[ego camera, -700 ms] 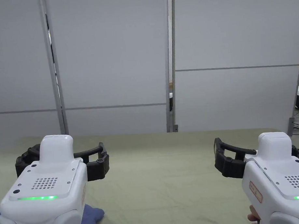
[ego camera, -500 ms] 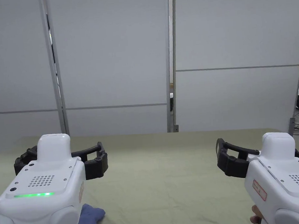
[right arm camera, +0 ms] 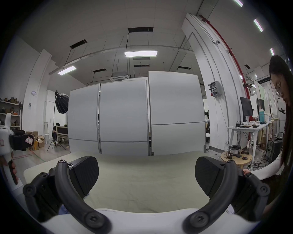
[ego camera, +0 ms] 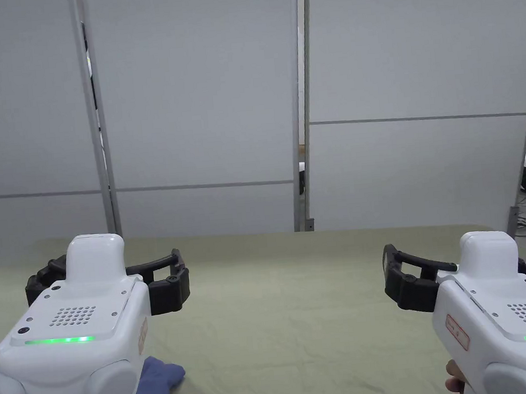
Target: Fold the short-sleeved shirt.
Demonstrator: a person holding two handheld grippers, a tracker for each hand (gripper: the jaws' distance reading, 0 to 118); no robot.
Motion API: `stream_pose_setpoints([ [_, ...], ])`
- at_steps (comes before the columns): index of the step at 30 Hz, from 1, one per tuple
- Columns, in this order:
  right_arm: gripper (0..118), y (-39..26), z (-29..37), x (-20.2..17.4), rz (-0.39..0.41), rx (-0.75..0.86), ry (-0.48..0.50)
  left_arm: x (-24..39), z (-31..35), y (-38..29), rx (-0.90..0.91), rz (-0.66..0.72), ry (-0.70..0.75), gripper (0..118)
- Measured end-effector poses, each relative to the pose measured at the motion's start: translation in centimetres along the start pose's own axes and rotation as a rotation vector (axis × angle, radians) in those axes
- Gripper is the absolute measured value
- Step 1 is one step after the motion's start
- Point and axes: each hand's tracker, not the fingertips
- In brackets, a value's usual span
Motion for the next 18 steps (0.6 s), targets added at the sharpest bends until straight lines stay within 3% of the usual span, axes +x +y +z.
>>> stream_pose_setpoints([
  [18,118,0.41,-0.25,0.19,0.021,-0.038,0.011,0.73,-0.13,-0.36,-0.007,-0.058,0.012,118],
])
